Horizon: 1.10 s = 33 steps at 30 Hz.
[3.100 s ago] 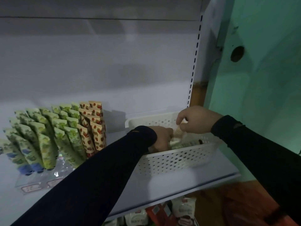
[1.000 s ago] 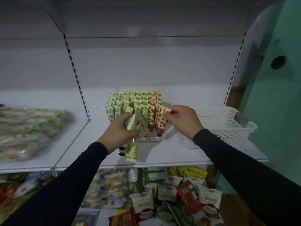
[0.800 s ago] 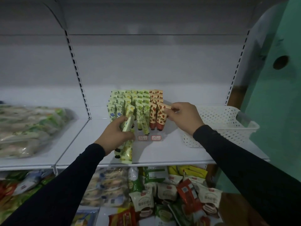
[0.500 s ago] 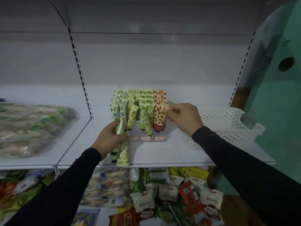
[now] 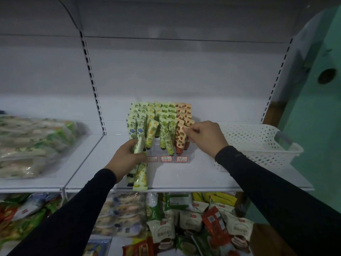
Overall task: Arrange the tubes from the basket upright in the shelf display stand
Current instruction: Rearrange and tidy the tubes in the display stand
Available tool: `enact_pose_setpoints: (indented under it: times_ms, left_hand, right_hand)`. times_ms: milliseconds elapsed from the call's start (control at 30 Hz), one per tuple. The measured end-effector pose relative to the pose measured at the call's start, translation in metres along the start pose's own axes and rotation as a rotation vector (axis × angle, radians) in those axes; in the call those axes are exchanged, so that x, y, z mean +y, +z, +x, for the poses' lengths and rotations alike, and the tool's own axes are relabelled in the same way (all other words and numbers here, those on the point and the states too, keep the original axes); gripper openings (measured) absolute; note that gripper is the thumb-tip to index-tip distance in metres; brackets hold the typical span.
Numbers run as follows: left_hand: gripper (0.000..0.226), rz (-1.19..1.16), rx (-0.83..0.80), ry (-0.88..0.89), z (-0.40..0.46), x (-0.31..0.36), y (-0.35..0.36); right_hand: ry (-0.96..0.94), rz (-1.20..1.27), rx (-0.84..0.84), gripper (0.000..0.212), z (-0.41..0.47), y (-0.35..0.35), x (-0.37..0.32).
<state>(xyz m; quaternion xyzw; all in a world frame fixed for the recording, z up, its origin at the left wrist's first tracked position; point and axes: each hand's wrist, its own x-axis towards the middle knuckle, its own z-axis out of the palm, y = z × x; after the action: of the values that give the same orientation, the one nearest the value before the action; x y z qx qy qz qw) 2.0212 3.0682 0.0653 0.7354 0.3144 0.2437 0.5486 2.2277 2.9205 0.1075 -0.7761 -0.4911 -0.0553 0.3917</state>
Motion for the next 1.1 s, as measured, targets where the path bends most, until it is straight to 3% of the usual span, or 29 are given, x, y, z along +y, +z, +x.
enact_pose_setpoints:
  times_ms: [300,600,1100]
  left_hand:
    - [0.029,0.029,-0.005,0.020,0.005,-0.005,0.000]
    - [0.039,-0.001,-0.006,0.004,0.005,-0.003,0.001]
    - [0.030,0.044,-0.020,0.039,0.010,-0.003,0.005]
  right_hand:
    - [0.001,-0.096,0.027,0.036,0.002,0.006,-0.008]
    - [-0.002,-0.143,0.032,0.037,0.007,0.011,-0.015]
    - [0.024,-0.105,0.034,0.036,0.006,0.011,-0.015]
